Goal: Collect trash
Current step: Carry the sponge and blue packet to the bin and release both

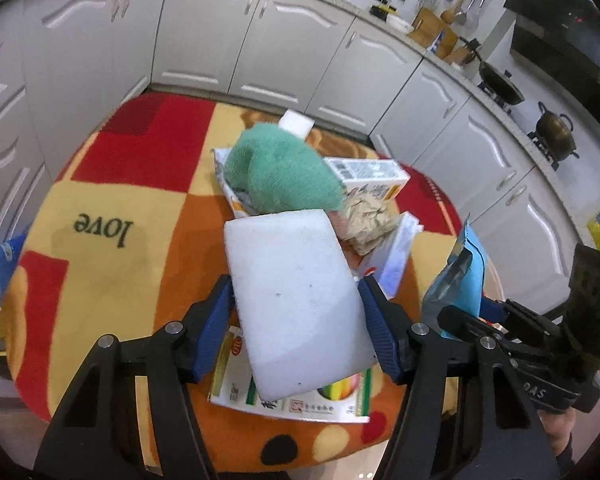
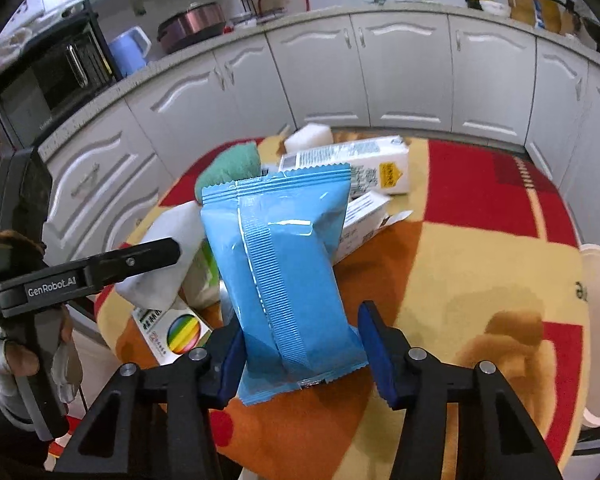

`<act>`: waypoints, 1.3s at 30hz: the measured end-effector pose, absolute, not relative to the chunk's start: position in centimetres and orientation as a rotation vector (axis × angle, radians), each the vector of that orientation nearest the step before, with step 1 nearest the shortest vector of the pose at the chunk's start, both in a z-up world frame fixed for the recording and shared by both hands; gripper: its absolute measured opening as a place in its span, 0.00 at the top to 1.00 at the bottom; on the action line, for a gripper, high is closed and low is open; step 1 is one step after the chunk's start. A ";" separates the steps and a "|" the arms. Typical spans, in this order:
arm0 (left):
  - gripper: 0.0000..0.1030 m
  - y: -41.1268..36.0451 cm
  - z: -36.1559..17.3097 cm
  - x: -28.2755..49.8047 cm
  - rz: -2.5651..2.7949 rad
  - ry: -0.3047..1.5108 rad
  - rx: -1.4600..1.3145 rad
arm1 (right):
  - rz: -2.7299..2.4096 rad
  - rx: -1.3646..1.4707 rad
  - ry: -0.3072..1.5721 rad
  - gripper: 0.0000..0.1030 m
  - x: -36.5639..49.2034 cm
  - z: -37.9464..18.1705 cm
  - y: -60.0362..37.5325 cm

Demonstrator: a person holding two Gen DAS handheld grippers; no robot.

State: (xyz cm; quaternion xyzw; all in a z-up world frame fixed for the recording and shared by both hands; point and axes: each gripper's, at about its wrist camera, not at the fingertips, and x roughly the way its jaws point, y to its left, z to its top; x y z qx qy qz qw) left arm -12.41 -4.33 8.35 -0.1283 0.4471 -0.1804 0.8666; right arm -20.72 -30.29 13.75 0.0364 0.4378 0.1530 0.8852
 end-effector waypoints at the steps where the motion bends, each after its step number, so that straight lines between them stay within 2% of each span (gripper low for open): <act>1: 0.40 -4.4 8.8 -12.7 -0.382 0.925 -0.265 | 0.316 0.077 0.906 0.50 -20.7 13.9 -30.4; 9: 0.40 -6.9 11.8 -14.0 -0.441 0.863 -0.222 | 0.252 0.119 0.861 0.51 -21.8 15.6 -33.6; 18: 0.40 -12.6 12.6 -14.1 -0.525 0.859 -0.162 | 0.177 0.164 0.824 0.51 -23.0 16.8 -37.9; 39: 0.40 -28.7 10.4 -13.1 -0.660 0.937 0.016 | -0.073 0.273 0.826 0.51 -25.8 15.9 -51.1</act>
